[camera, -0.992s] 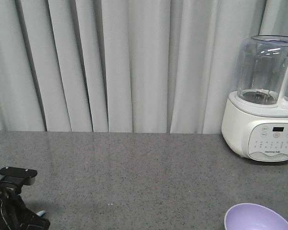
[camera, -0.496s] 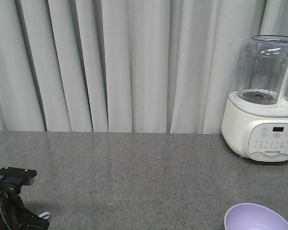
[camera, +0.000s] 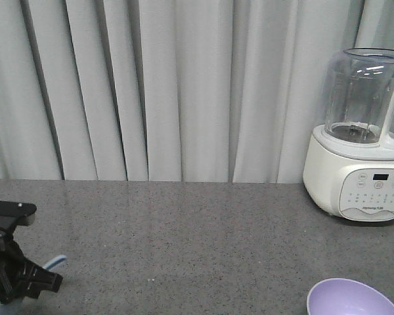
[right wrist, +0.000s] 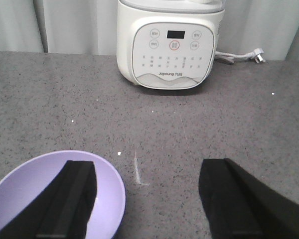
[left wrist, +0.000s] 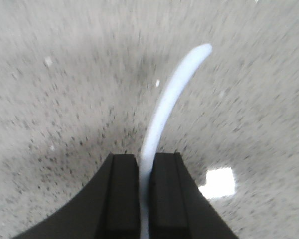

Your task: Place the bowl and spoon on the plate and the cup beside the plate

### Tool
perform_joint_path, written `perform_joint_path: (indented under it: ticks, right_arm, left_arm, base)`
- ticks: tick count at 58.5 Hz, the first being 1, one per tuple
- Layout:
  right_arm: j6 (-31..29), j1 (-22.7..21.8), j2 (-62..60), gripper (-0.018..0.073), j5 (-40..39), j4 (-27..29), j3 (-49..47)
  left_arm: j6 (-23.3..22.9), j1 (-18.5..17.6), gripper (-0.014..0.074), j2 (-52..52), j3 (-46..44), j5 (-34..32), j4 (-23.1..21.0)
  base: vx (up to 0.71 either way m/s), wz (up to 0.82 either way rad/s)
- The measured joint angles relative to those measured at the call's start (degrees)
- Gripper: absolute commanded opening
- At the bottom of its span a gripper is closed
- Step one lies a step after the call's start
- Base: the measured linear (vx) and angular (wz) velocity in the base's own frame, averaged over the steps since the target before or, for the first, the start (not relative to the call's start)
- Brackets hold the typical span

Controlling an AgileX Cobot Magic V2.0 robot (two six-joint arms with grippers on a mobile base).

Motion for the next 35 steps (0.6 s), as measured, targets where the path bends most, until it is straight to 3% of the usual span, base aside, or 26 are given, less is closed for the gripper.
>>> perform_joint_path:
  ticks: [17, 35]
  right_arm:
    - [-0.9, 0.0, 7.0, 0.0480, 22.6, 6.6, -10.6]
    - [-10.2, 0.0, 30.9, 0.0480, 38.7, 12.7, -34.2]
  left_arm:
    - [-3.1, 0.0, 0.0000, -11.2, 0.0, -10.0, -0.8]
    - [-3.5, 0.0, 0.0000, -18.2, 0.0, -11.1, -0.3]
  base:
    - [0.00, 0.00]
    - [0.00, 0.00]
